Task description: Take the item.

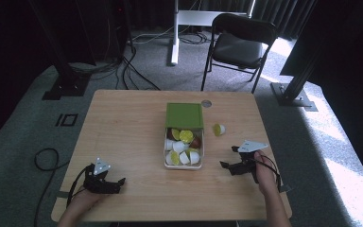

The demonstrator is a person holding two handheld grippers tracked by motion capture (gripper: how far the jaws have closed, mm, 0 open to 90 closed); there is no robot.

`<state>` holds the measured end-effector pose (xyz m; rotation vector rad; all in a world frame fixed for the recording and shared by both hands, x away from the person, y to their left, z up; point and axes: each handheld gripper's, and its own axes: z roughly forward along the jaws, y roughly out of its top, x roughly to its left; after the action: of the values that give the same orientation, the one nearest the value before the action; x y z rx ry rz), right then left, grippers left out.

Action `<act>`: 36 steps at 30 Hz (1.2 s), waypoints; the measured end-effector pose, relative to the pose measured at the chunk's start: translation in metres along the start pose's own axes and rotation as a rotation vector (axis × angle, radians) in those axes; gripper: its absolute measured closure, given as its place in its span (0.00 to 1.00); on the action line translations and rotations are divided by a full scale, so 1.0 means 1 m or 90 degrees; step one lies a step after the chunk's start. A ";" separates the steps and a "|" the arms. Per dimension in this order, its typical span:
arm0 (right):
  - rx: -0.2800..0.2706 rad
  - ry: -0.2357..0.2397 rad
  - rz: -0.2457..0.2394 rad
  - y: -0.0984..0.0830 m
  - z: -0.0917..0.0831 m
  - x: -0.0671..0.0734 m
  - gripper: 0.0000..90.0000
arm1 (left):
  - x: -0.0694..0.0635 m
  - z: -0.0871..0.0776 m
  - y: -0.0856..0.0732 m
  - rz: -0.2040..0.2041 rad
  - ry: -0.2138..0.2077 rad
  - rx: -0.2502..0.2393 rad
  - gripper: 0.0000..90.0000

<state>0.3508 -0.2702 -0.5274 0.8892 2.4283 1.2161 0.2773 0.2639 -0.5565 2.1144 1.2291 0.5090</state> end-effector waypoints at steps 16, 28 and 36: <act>0.066 0.102 -0.065 -0.029 -0.009 0.016 0.14 | 0.000 0.000 0.000 0.000 0.000 0.000 0.03; 0.086 0.138 -0.086 -0.046 -0.011 0.017 0.15 | 0.000 0.000 0.000 -0.001 0.000 0.000 0.03; 0.070 0.129 -0.130 -0.052 -0.012 0.021 0.14 | 0.000 0.000 0.000 -0.001 0.000 0.000 0.03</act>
<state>0.3076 -0.2884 -0.5610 0.5513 2.6903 1.1568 0.2772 0.2638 -0.5566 2.1137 1.2298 0.5081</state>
